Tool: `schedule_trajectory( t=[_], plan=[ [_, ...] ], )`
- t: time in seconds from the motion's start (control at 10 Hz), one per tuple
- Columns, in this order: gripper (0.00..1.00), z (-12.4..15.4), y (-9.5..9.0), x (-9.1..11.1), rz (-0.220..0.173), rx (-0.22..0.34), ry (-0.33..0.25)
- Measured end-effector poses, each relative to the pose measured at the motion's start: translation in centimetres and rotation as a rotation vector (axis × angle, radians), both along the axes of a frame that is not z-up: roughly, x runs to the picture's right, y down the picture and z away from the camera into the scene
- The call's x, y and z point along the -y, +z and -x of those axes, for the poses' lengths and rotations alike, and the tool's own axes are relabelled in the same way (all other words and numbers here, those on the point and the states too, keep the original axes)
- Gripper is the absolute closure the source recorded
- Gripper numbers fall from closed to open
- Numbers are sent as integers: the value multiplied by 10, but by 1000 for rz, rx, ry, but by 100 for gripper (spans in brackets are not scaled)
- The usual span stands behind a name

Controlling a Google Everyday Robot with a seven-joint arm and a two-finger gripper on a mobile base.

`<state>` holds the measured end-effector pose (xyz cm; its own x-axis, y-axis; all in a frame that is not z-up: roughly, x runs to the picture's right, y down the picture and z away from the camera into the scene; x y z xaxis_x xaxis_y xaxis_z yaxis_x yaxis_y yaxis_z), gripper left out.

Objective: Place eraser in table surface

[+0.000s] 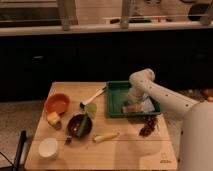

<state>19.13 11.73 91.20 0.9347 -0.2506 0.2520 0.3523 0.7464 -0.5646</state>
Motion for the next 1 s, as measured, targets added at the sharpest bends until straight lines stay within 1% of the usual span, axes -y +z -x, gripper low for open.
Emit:
schedule_trajectory(
  t=[0.1,0.2,0.3,0.6,0.7,1.0],
  plan=[
    [47,0,0,0,-2,-1,0],
    [55,-1,-1,2,-8,-1,0],
    [67,-2,-2,5,-19,-2,-3],
    [95,1,-7,12,-36,6,-11],
    [99,0,-9,14,-41,8,-13],
    [100,2,-19,23,-60,25,-25]
  ],
)
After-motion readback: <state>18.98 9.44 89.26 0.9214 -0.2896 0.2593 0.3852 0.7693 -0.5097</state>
